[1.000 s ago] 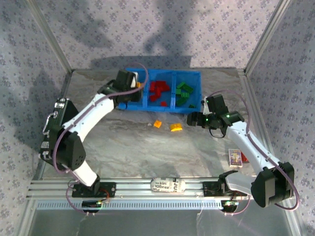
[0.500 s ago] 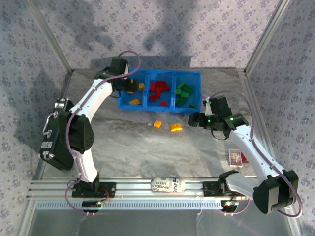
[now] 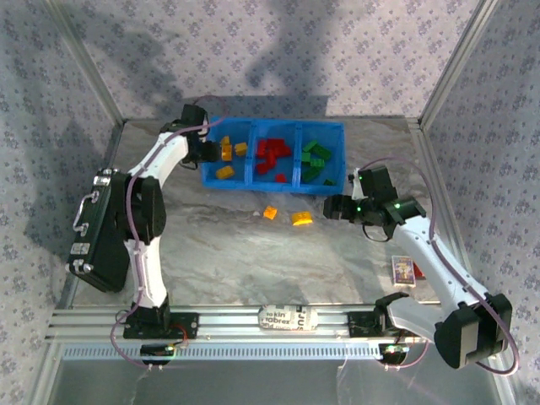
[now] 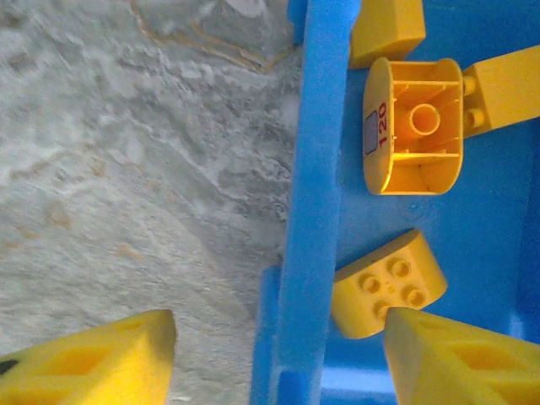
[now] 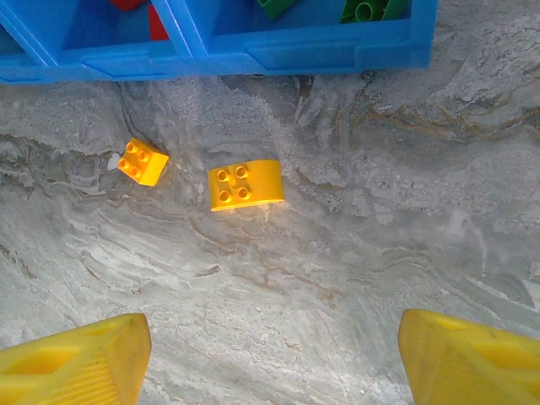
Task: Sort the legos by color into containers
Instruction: Move the container to the top-center of the table.
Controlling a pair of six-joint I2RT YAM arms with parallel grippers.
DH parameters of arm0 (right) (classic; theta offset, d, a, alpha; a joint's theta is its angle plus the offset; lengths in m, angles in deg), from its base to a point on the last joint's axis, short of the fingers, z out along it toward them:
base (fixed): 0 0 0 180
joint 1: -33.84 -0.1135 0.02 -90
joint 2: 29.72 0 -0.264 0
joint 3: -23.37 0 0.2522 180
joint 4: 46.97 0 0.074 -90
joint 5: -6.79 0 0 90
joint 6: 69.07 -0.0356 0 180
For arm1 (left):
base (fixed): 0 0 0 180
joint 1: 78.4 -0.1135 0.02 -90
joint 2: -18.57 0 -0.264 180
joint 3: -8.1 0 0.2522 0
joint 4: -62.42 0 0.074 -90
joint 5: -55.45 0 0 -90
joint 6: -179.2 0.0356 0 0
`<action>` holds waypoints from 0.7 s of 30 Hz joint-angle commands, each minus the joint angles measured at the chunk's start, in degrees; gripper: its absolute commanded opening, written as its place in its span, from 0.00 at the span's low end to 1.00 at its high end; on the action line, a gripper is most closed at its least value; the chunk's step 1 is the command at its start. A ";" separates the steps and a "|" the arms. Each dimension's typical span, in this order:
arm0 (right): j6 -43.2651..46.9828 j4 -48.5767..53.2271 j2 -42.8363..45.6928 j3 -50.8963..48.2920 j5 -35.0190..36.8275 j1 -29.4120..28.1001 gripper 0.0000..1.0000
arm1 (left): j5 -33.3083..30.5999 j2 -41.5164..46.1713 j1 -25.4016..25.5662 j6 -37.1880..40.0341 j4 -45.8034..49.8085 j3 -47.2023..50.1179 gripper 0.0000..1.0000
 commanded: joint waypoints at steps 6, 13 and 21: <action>-0.06 2.12 2.26 -1.69 0.06 0.78 0.74 | 2.70 -0.12 0.29 0.04 0.09 -1.25 0.31; -0.49 1.01 1.90 -2.37 -0.41 0.96 0.71 | 2.82 4.31 2.56 1.48 -0.81 4.76 0.00; -0.59 0.05 1.30 -3.59 -0.50 0.82 0.73 | 0.95 14.20 4.51 -0.65 -7.28 18.07 0.06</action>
